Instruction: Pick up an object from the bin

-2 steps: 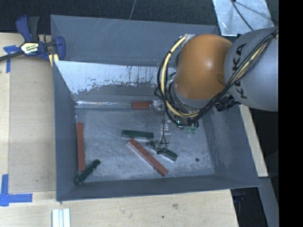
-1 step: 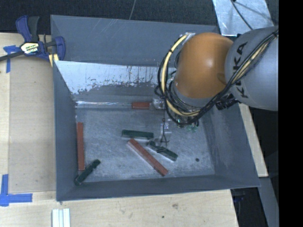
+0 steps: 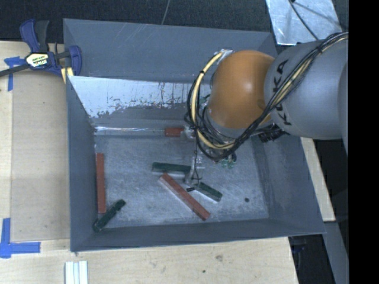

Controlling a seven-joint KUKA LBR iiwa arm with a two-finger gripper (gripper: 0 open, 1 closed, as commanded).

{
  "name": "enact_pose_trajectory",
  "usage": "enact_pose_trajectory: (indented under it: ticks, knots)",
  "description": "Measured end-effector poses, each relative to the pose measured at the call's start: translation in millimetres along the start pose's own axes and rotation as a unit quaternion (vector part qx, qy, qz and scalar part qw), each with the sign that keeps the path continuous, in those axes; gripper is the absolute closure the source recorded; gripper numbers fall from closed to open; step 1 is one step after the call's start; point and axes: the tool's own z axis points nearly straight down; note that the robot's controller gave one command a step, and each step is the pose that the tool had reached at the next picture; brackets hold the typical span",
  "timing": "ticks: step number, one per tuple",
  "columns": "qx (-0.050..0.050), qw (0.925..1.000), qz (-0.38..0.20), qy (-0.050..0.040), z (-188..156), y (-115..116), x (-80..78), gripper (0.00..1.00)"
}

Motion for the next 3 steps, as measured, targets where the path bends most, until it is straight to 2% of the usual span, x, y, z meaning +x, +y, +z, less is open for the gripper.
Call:
enact_pose_trajectory:
  ticks: [1,2,3]
  knots:
    - [0.000,0.9999,0.012,0.0060,76.7,21.1,12.5,1.00]
    - [0.000,0.9999,0.012,0.0060,76.7,21.0,12.5,1.00]
    - [0.000,0.9965,0.084,0.0025,-80.7,38.4,-14.9,1.00]
